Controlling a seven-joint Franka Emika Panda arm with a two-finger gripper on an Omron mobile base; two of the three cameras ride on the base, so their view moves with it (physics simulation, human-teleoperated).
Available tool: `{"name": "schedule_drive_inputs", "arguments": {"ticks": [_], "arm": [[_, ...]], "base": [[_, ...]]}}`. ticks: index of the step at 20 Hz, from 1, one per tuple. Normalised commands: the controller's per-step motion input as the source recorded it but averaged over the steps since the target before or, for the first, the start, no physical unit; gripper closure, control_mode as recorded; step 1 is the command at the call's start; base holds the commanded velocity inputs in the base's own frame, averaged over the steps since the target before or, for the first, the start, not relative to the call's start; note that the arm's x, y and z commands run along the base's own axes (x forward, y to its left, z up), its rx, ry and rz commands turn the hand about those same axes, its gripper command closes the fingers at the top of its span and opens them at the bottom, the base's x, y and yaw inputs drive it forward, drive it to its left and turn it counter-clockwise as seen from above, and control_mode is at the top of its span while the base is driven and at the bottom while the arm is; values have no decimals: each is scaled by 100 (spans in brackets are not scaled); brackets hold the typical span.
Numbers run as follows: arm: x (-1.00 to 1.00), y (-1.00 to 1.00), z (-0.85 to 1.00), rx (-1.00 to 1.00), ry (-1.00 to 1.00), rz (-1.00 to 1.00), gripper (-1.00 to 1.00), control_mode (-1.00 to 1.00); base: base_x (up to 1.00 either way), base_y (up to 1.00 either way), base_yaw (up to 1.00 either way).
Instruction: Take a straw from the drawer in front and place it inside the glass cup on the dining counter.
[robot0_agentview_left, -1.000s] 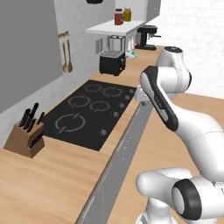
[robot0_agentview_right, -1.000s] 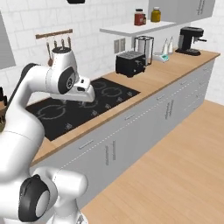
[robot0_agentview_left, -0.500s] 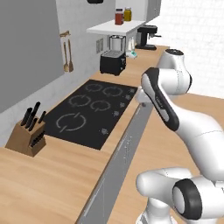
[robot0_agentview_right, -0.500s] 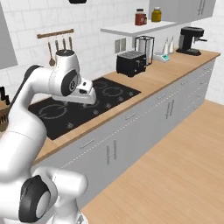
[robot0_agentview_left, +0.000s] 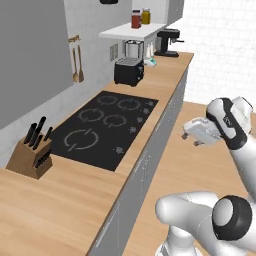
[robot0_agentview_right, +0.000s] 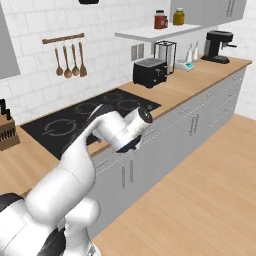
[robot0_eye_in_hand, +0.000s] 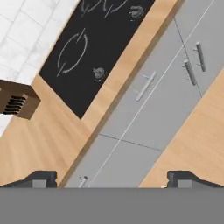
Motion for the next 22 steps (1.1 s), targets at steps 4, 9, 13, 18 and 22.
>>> {"name": "schedule_drive_inputs", "arguments": {"ticks": [4, 9, 13, 18, 22], "arm": [[3, -11, -100, 61, 0, 8, -100, -100], [39, 25, -91, 43, 4, 0, -100, -100], [33, 41, -80, 20, 2, -4, -100, -100], [26, 20, -56, 19, 0, -4, -100, -100], [30, 36, -18, 8, 0, -23, -100, -100]], "base": [[0, 0, 0], [0, 0, 0], [0, 0, 0], [0, 0, 0], [0, 0, 0]]}}
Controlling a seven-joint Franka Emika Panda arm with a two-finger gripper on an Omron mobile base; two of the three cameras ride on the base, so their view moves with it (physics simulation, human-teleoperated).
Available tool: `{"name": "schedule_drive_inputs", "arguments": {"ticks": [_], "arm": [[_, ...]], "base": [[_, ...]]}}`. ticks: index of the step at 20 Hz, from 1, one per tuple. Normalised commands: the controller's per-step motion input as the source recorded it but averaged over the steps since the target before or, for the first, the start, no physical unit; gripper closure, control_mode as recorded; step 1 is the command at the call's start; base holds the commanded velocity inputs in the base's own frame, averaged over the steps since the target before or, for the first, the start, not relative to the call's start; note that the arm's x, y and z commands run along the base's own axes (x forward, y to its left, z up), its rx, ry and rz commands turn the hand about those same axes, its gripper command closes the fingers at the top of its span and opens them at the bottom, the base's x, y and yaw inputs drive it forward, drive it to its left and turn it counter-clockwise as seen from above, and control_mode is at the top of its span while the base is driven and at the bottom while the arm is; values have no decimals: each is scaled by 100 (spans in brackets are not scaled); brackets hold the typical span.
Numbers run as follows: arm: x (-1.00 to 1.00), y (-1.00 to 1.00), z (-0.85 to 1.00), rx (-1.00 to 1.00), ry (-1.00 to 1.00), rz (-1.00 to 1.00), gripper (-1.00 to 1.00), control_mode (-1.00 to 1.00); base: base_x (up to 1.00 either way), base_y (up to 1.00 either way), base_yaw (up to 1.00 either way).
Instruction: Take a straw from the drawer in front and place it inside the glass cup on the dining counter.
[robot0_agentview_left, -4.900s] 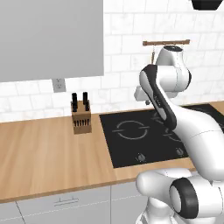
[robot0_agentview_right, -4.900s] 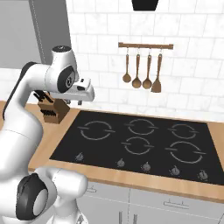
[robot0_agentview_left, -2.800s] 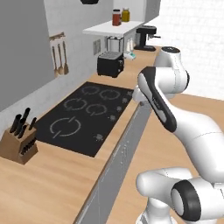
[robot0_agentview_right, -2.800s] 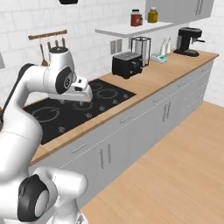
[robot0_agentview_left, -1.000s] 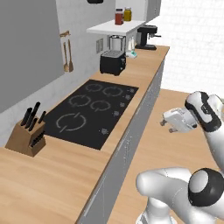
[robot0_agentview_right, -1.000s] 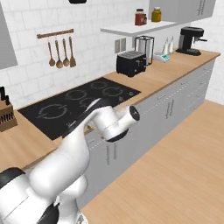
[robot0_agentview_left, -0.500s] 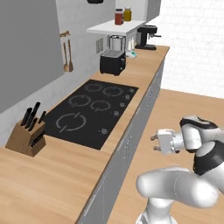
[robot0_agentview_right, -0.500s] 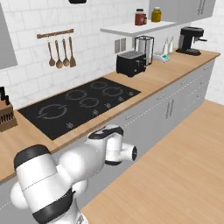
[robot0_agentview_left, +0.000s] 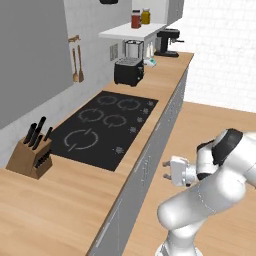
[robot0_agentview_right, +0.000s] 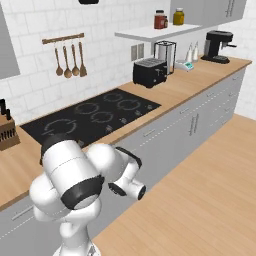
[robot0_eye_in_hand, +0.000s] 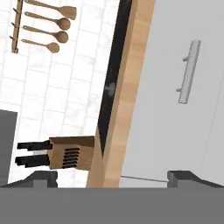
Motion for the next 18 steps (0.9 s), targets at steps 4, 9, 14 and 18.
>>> {"name": "schedule_drive_inputs", "arguments": {"ticks": [4, 9, 14, 18], "arm": [[25, 40, -15, 2, 0, -25, -100, -100], [34, 25, -8, -2, 5, -15, -100, -100], [53, 14, 0, -6, 19, -5, -100, -100], [46, 9, -9, -5, 17, 0, -100, -100]], "base": [[0, 0, 0], [0, 0, 0], [0, 0, 0], [0, 0, 0]]}}
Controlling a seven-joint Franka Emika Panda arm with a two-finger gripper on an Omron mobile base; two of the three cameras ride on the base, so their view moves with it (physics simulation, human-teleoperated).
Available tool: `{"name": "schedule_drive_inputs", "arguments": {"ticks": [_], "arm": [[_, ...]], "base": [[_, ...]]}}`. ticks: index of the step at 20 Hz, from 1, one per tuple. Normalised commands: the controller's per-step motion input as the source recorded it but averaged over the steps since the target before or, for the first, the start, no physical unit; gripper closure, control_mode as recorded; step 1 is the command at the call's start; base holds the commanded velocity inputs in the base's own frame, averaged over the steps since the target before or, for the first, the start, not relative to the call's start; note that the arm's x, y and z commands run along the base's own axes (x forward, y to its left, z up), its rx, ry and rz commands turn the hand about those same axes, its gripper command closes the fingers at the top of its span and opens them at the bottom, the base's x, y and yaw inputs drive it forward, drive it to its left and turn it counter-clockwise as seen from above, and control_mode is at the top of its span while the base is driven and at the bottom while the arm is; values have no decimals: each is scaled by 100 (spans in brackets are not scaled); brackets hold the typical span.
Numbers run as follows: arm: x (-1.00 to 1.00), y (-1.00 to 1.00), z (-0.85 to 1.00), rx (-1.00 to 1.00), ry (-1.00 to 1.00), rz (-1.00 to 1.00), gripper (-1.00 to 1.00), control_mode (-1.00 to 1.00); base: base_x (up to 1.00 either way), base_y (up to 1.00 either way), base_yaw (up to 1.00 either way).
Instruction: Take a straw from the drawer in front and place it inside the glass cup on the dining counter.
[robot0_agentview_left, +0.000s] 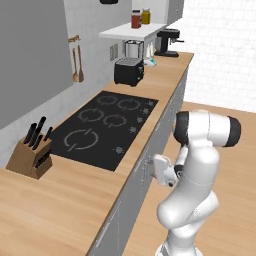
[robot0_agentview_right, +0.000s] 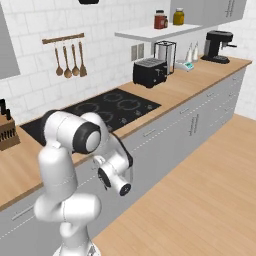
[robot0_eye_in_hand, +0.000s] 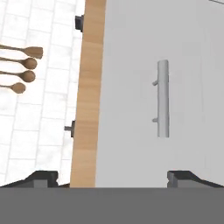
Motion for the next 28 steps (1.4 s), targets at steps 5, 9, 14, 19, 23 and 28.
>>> {"name": "schedule_drive_inputs", "arguments": {"ticks": [5, 9, 14, 19, 23, 28], "arm": [[37, 13, -26, -2, 3, 0, -100, -100], [30, 9, -41, 0, 0, 0, -100, -100], [25, -2, -38, 2, 0, 0, -100, -100], [33, -2, -29, 6, 0, 0, -100, -100], [49, 0, -25, 5, 7, 0, -100, -100], [52, 1, -26, 4, 7, 0, -100, -100]], "base": [[0, 0, 0], [0, 0, 0], [0, 0, 0], [0, 0, 0], [0, 0, 0], [0, 0, 0]]}}
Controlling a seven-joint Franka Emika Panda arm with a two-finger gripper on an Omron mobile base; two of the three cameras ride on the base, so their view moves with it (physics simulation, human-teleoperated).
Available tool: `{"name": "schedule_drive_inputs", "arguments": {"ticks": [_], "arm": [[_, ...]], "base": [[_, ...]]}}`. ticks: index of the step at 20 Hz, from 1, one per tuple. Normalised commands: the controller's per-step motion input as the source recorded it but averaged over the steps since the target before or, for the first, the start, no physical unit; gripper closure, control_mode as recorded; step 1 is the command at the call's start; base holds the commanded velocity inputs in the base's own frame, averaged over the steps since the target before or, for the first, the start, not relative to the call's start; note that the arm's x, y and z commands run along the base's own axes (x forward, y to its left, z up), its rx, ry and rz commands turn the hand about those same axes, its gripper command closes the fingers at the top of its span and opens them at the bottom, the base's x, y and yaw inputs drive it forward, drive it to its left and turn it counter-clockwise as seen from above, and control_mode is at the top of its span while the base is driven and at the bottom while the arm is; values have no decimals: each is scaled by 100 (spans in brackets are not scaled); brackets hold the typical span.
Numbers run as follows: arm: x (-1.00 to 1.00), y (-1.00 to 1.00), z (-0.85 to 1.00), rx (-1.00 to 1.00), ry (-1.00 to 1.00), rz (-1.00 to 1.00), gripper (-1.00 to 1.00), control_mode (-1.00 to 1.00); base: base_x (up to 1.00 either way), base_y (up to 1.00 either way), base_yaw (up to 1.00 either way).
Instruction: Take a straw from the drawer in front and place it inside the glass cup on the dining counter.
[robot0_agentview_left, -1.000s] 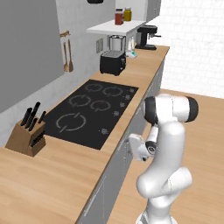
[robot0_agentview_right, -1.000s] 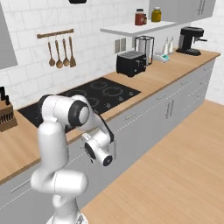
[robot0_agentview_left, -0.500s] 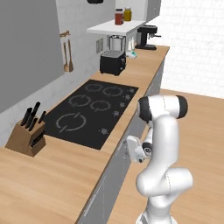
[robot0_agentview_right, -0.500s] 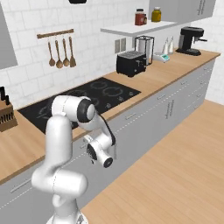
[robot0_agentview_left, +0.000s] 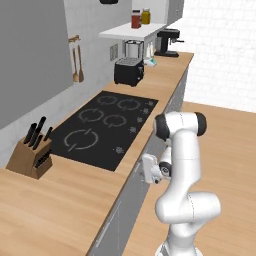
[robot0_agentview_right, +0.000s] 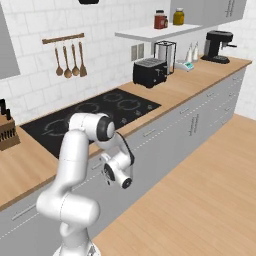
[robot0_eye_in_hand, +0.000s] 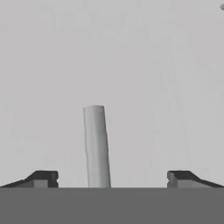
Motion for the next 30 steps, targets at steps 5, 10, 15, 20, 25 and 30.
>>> {"name": "schedule_drive_inputs", "arguments": {"ticks": [5, 10, 15, 20, 25, 30], "arm": [[40, 16, -32, 3, 4, 0, -100, -100], [20, 49, -30, 1, 0, 0, -100, -100], [20, 40, -27, 0, 1, 0, 100, -100], [6, 11, -17, 0, 1, 0, 100, -100], [-8, -1, -19, 0, 0, 0, 100, -100], [-28, -29, -2, 2, 0, 0, 100, -100]], "base": [[0, 0, 0], [0, 0, 0], [0, 0, 0], [0, 0, 0], [0, 0, 0], [0, 0, 0]]}}
